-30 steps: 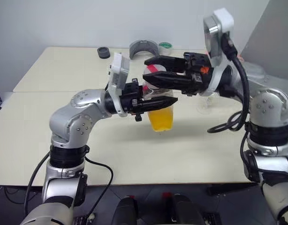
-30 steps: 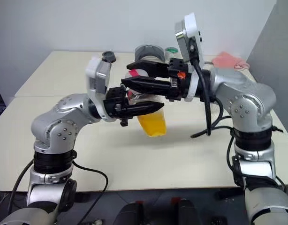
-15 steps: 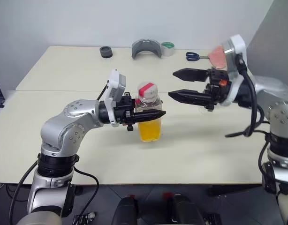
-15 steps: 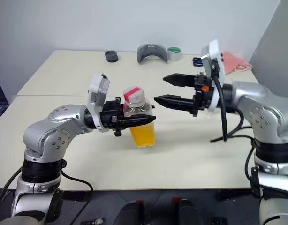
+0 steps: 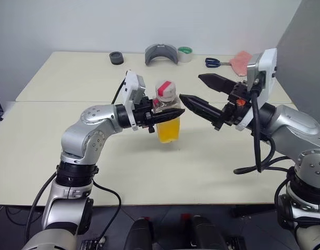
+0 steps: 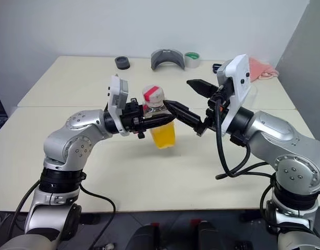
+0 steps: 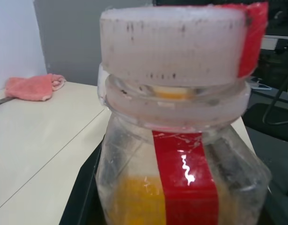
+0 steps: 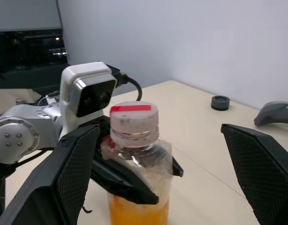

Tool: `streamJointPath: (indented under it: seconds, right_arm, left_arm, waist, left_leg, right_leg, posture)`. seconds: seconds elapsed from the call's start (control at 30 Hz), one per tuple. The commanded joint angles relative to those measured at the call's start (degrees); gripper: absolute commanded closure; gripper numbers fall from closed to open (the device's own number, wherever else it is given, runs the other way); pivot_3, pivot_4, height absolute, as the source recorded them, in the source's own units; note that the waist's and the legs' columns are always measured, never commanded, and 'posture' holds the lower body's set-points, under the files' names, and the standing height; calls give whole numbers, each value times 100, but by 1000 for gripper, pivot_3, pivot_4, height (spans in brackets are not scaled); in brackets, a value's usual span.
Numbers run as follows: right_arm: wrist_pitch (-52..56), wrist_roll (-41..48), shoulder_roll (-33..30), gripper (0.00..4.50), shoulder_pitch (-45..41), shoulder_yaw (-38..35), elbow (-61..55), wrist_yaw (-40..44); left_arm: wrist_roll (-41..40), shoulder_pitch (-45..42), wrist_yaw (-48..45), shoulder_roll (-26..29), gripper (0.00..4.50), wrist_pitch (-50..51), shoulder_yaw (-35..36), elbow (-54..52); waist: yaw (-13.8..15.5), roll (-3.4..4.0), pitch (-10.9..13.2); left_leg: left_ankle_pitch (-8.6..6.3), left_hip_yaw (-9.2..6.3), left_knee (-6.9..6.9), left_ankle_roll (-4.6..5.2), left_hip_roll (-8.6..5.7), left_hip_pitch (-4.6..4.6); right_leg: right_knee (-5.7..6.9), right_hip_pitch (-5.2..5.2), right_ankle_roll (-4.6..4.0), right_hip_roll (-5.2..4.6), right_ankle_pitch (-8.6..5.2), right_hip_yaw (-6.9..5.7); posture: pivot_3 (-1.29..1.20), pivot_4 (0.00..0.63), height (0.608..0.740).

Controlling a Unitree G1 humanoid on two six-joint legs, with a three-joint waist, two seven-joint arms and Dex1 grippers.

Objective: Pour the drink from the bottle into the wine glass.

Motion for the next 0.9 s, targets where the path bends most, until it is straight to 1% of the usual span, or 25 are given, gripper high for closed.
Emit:
streamJointPath:
  seconds: [0.03, 0.2, 0.37, 0.7, 0.9]
  right_arm:
    - [-131, 112, -78, 65, -25, -29, -142, -45]
    - [-193, 168, -169, 65, -67, -3, -44, 88]
    - [-252, 405, -144, 65, -225, 106, 151, 434]
    - [-766, -289, -79, 65, -474, 617, 732, 897]
    - [-861, -400, -93, 65, -519, 751, 852, 1212]
  left_arm:
    - [-33, -152, -65, 3, 2728, -136, 89, -132]
    - [-52, -148, -69, 26, 2728, -121, 107, -154]
    - [-24, -133, -26, -3, 2728, -175, 106, -172]
    - [-67, -171, 8, -61, 2728, -105, 79, -249]
    - [-92, -162, 40, -76, 2728, -97, 93, -301]
  waist:
    - [-1, 0, 0]
    - [-1, 0, 0]
    - [-2, 0, 0]
    - [-1, 0, 0]
    - [-1, 0, 0]
  left_leg:
    - [0, 0, 0, 0, 0, 0]
    - [0, 0, 0, 0, 0, 0]
    - [0, 0, 0, 0, 0, 0]
    - [0, 0, 0, 0, 0, 0]
    - [0, -1, 0, 0, 0, 0]
  right_leg:
    - [0, 0, 0, 0, 0, 0]
    - [0, 0, 0, 0, 0, 0]
    - [-1, 0, 0, 1, 0, 0]
    - [0, 0, 0, 1, 0, 0]
    - [0, 0, 0, 1, 0, -1]
  posture:
    - [0, 150, 740]
    - [0, 150, 740]
    - [0, 150, 740]
    - [0, 150, 740]
    - [0, 150, 740]
